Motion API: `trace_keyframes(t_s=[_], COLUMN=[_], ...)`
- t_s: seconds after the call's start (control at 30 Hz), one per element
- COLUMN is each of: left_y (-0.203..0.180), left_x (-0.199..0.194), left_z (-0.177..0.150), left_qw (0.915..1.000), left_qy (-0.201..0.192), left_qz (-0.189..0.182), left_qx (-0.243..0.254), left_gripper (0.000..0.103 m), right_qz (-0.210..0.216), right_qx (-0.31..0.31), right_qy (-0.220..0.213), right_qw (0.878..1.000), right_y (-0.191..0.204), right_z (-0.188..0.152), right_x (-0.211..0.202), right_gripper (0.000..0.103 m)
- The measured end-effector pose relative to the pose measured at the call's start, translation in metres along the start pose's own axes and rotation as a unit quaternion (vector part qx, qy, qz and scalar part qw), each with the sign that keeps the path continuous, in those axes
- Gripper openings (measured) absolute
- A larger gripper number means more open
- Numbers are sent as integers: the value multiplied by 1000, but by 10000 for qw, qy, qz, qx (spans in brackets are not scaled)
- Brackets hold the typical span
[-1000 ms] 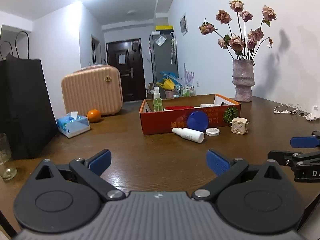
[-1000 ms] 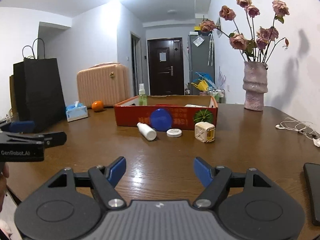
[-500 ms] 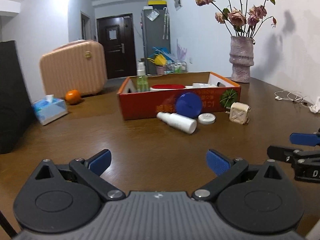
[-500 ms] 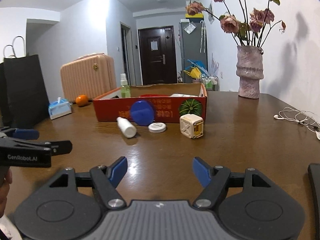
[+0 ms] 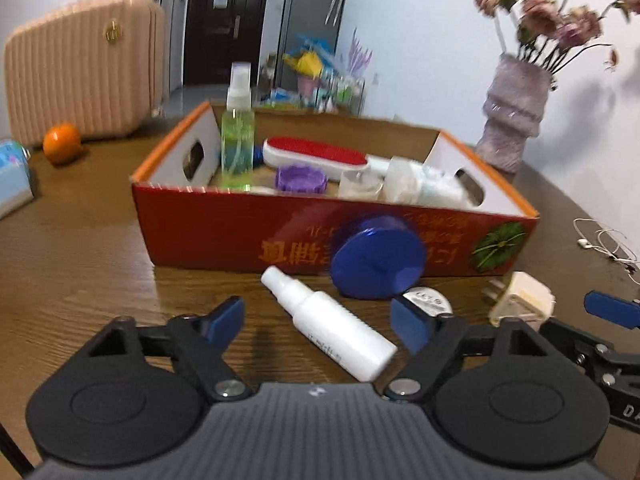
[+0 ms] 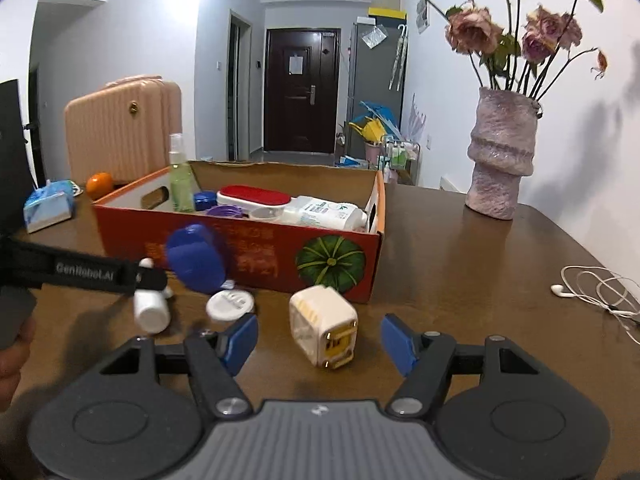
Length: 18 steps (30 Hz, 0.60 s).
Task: Organize rigid objects
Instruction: 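Grasp the white plug charger with the right tool while the left tool grasps the white spray bottle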
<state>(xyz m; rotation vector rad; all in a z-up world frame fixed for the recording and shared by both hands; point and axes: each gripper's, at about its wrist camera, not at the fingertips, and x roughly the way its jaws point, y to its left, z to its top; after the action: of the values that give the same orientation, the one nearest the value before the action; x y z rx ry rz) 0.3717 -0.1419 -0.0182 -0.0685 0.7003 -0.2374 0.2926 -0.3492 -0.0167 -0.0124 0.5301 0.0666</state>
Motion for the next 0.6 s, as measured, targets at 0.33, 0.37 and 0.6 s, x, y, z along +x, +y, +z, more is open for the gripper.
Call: trace_keyframes(t_s=[0.33,0.37,0.6], left_y=[6,9,24], left_x=[11,7,-48], left_z=[-2,-2,-34], left_qw=[9998,9998,9997], left_qy=[184,177,85], left_qz=[-6,-48,-236], left_qx=[-18,-54,47], left_gripper=[38,35,28], right_qz=[72,148,796], right_qx=[-55,-58,-532], right_qy=[541,585,629], right_qw=[9985,9982,9934], right_y=[1,3,40], right_z=[8,8,-13], right_x=[49,48,4], right_gripper=[37,31,31])
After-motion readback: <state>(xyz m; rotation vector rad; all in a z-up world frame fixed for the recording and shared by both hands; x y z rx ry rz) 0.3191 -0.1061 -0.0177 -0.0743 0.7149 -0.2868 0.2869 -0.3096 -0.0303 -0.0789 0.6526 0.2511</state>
